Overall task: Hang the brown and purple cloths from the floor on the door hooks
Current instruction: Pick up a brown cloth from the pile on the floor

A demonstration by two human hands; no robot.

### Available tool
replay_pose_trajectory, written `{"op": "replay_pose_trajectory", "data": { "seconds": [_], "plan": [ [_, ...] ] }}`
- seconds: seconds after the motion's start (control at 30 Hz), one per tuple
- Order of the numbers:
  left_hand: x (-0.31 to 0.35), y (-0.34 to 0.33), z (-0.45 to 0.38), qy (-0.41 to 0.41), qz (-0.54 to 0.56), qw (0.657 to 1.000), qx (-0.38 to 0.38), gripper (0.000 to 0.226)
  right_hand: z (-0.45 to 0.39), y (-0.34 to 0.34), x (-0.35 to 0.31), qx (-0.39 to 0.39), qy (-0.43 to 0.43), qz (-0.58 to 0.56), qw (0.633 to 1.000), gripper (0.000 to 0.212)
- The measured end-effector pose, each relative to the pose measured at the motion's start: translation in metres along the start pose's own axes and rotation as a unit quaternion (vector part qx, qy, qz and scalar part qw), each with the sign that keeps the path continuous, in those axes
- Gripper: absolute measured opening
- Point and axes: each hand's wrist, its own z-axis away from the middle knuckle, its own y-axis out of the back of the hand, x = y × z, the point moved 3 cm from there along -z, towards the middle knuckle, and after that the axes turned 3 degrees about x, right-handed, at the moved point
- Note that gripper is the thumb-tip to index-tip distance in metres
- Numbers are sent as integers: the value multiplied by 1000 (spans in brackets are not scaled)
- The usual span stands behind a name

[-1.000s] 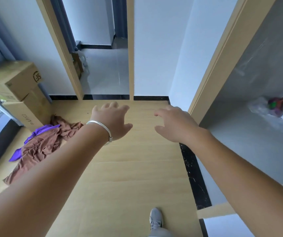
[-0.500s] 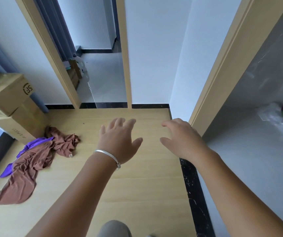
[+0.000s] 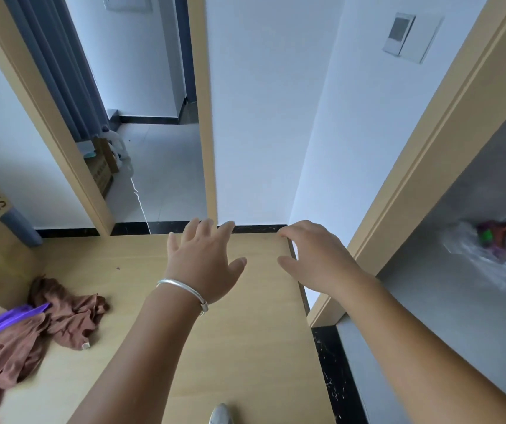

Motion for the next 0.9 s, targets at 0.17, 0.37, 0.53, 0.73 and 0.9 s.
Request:
{"op": "replay_pose_trajectory", "data": {
  "seconds": [0.17,0.37,0.53,0.73,0.9],
  "plan": [
    [-32,1,-69,16,11,999,-29,65,-79,11,-9,22,8,16,1000,48],
    [-45,-2,-131,14,11,999,-33,66,-139,-2,-4,25,19,1,999,48],
    [-36,-13,-186,19,10,999,-34,66,-192,-8,26,29,21,-27,999,50],
    [-1,-24,-268,30,-7,1000,4,66,-271,-2,85,43,59,-51,996,48],
    [19,-24,-326,80,-20,996,42,66,-340,7,121,17,113,-66,991,47]
  ]
}}
